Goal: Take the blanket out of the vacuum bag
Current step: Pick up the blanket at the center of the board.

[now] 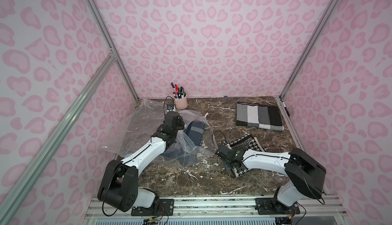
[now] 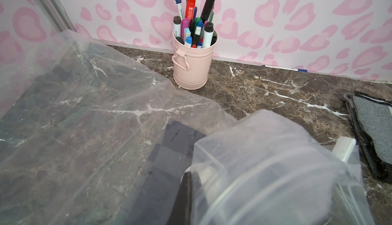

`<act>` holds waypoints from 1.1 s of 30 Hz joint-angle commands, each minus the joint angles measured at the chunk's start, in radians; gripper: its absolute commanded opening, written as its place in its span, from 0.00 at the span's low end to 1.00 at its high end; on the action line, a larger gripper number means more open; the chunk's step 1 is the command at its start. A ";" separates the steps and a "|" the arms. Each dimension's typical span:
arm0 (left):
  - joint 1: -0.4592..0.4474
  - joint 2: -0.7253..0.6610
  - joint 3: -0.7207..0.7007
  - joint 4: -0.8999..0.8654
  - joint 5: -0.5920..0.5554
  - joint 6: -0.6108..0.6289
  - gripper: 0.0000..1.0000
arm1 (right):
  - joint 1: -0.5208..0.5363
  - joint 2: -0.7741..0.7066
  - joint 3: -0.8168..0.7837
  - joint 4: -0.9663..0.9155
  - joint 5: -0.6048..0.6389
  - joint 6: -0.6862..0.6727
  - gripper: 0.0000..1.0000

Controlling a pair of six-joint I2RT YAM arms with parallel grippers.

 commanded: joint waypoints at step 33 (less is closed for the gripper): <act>0.001 -0.038 -0.036 0.011 0.024 0.004 0.04 | -0.383 -0.577 -0.316 0.173 -0.816 0.171 0.00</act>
